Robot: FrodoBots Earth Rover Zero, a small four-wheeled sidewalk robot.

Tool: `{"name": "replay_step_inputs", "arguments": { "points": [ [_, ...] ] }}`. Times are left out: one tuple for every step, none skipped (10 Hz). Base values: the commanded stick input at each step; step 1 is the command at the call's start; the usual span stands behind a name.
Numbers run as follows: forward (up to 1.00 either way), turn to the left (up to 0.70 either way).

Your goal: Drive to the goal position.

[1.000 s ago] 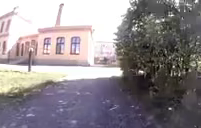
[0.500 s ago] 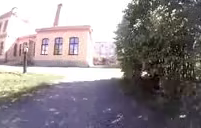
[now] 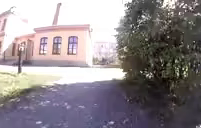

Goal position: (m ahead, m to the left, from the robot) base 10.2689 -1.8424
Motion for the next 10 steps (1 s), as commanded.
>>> {"name": "replay_step_inputs", "arguments": {
  "points": [
    [0.7,0.0],
    [0.7,0.0],
    [0.7,0.0],
    [0.7,0.0],
    [0.7,0.0],
    [0.7,0.0],
    [0.7,0.0],
    [0.7,0.0],
    [0.7,0.0],
    [0.7,0.0]
  ]
}}
